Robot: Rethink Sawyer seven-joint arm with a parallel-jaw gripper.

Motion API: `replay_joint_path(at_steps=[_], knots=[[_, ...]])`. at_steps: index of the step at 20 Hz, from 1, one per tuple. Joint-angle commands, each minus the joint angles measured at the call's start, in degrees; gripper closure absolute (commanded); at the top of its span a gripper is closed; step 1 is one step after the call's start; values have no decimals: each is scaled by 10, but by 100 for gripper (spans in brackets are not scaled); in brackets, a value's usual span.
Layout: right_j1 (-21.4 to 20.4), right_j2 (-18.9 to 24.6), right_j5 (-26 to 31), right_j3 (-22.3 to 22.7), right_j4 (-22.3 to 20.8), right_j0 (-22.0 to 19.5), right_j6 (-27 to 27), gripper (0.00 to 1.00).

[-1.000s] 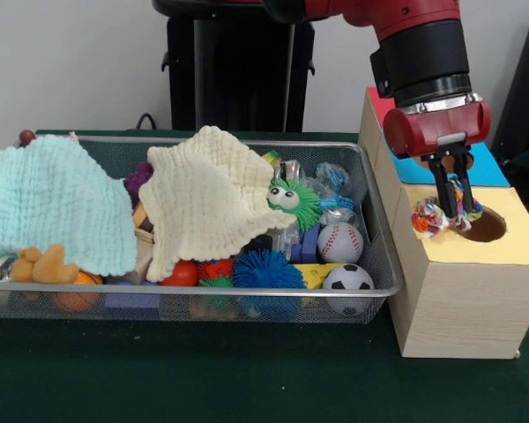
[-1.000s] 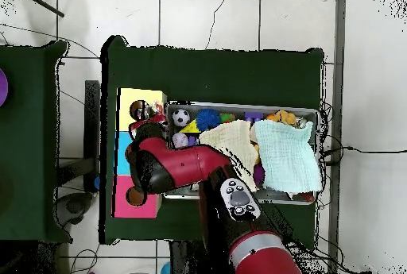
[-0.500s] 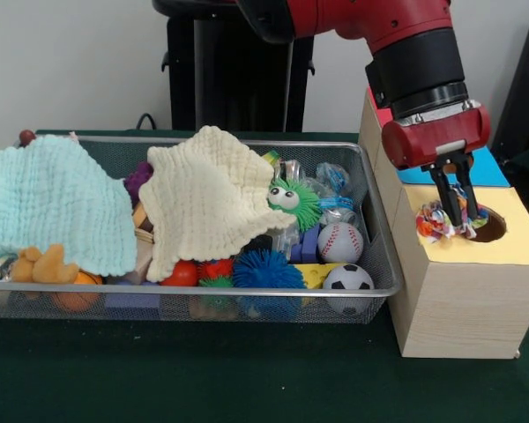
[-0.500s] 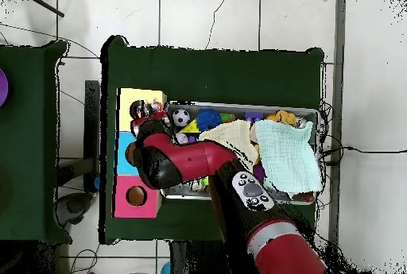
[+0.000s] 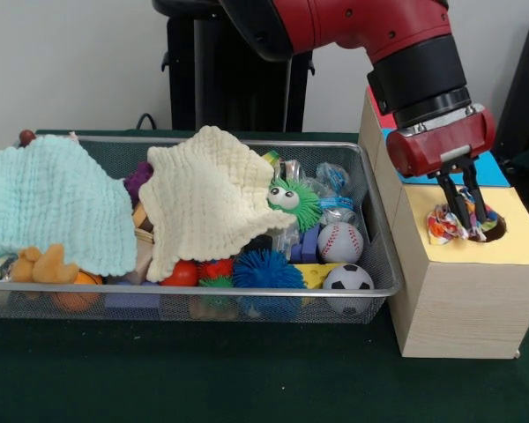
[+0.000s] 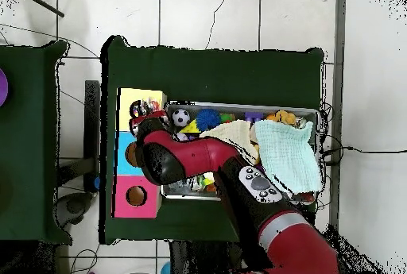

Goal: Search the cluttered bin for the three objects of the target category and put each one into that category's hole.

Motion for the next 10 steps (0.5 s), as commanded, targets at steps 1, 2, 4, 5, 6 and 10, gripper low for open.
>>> replay_joint_path(at_steps=[1, 2, 4, 5, 6, 10], knots=[[40, 46, 139, 2, -24, -14, 6, 100], [38, 45, 143, 2, -23, -13, 6, 100], [36, 40, 161, 1, -20, -10, 2, 100], [34, 39, 171, 0, -19, -9, 0, 100], [34, 37, 176, 0, -19, -8, 0, 100], [33, 34, 192, -6, -18, -4, -1, 100]])
